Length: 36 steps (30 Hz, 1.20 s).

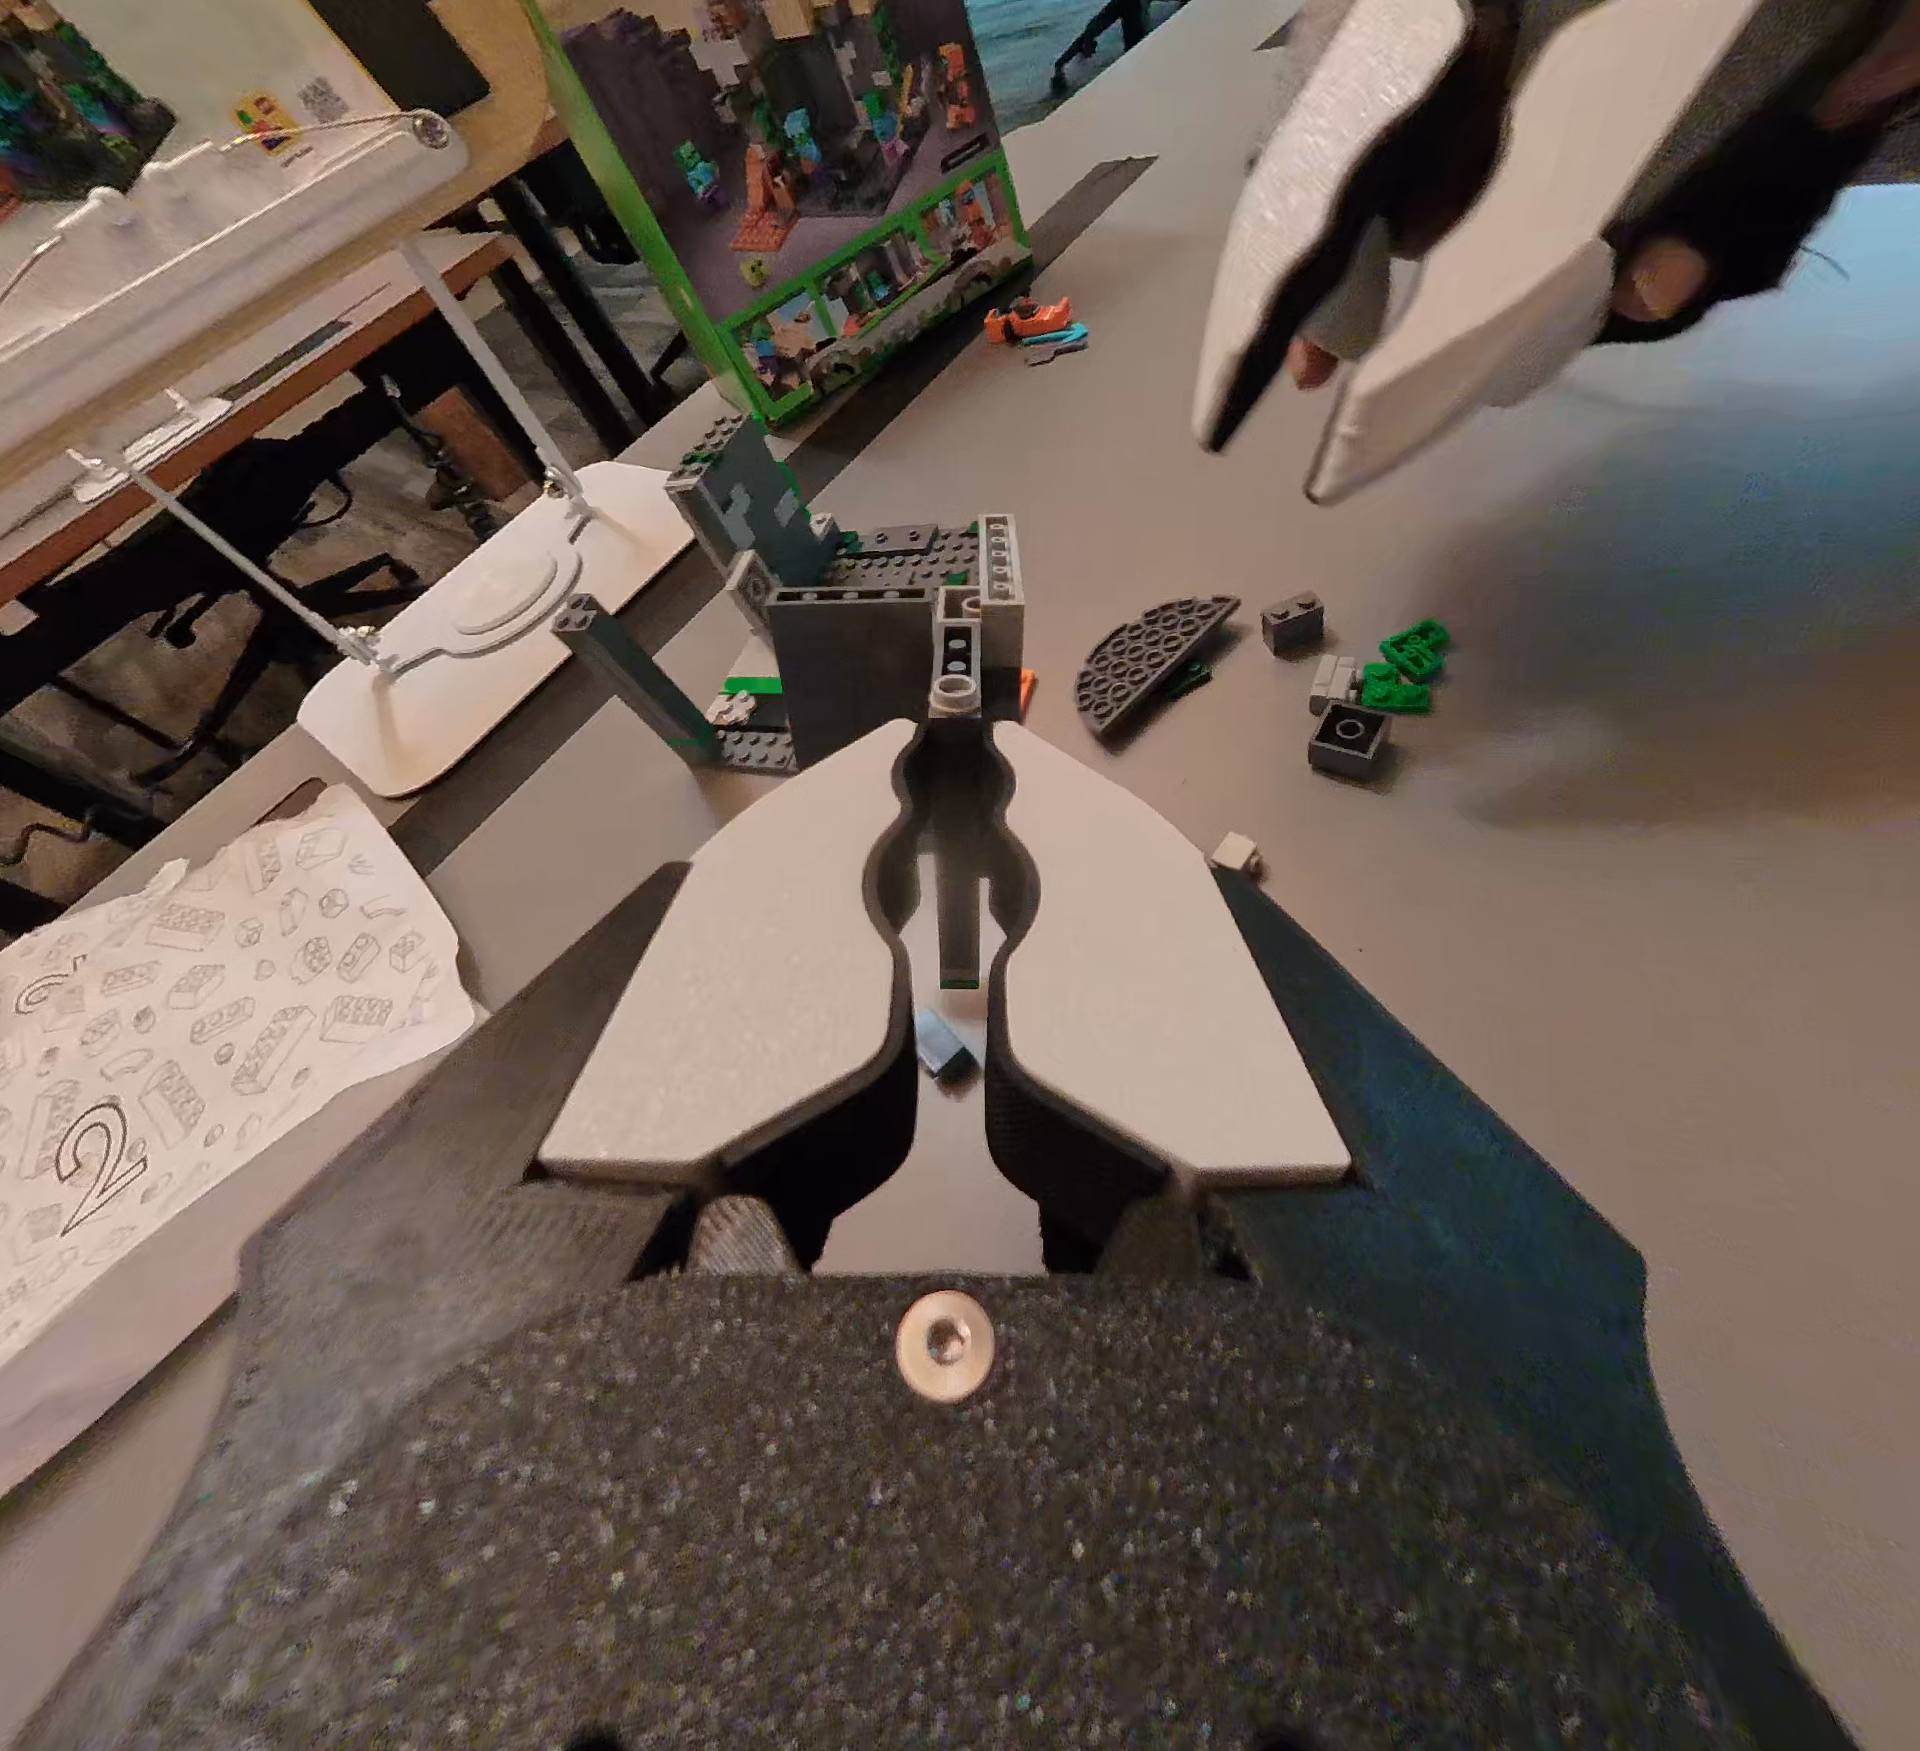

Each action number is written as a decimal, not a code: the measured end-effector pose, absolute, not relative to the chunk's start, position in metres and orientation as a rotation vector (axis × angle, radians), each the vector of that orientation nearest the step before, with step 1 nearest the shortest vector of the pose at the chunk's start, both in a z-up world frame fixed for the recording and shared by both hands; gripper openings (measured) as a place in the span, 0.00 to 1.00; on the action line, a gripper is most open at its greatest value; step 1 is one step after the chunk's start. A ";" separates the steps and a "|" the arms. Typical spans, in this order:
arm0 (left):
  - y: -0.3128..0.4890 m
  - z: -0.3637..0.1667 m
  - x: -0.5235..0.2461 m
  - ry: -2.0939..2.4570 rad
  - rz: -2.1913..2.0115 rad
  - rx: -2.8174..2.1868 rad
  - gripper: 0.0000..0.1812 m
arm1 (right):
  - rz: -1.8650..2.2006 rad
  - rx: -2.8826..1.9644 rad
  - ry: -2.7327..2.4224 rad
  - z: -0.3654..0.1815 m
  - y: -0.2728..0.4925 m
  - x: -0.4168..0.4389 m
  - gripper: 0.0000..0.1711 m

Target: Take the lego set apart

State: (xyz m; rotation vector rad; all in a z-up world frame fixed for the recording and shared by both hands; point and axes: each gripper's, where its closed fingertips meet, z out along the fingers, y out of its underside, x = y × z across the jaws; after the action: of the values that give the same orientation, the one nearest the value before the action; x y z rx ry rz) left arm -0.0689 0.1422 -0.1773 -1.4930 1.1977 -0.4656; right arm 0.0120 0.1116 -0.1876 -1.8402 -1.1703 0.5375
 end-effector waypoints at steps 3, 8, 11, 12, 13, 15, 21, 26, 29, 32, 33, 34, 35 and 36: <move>0.132 -0.177 -0.063 1.246 -0.506 -1.451 0.04 | 0.476 -1.787 -1.112 -0.178 0.122 0.013 0.17; 0.108 -0.180 -0.051 1.358 -0.598 -1.375 0.05 | 0.381 -1.733 -1.207 -0.180 0.118 0.000 0.16; 0.100 -0.185 -0.048 1.411 -0.625 -1.364 0.05 | 0.359 -1.737 -1.298 -0.187 0.109 -0.008 0.16; 0.099 -0.186 -0.047 1.420 -0.632 -1.362 0.05 | 0.359 -1.742 -1.326 -0.190 0.106 -0.010 0.13; 0.097 -0.186 -0.047 1.424 -0.646 -1.363 0.05 | 0.357 -1.747 -1.351 -0.193 0.103 -0.011 0.11; 0.096 -0.186 -0.048 1.427 -0.674 -1.367 0.05 | 0.359 -1.746 -1.380 -0.195 0.099 -0.013 0.08; 0.090 -0.180 -0.049 1.400 -0.798 -1.351 0.11 | 0.643 -1.760 -1.354 -0.189 0.083 -0.017 0.06; 0.079 -0.179 -0.049 1.406 -0.971 -1.377 0.18 | 0.817 -1.759 -1.339 -0.182 0.072 -0.017 0.05; 0.079 -0.182 -0.049 1.408 -0.992 -1.393 0.13 | 0.837 -1.736 -1.360 -0.181 0.067 -0.018 0.05; 0.079 -0.183 -0.050 1.409 -1.007 -1.402 0.06 | 0.841 -1.708 -1.384 -0.181 0.063 -0.018 0.05; 0.079 -0.182 -0.050 1.410 -1.005 -1.402 0.06 | 0.842 -1.705 -1.382 -0.180 0.063 -0.018 0.05; 0.078 -0.181 -0.049 1.416 -0.991 -1.401 0.06 | 0.840 -1.709 -1.378 -0.181 0.064 -0.017 0.05; 0.079 -0.180 -0.049 1.420 -0.965 -1.401 0.05 | 0.825 -1.719 -1.368 -0.181 0.066 -0.016 0.05; 0.080 -0.179 -0.048 1.422 -0.938 -1.402 0.05 | 0.799 -1.729 -1.347 -0.180 0.070 -0.014 0.05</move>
State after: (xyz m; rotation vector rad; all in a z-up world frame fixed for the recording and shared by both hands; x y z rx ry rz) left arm -0.0480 0.0796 -0.1790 -1.4023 1.4219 -0.9375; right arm -0.0140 0.0700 -0.1799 -1.7290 -1.3474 0.7992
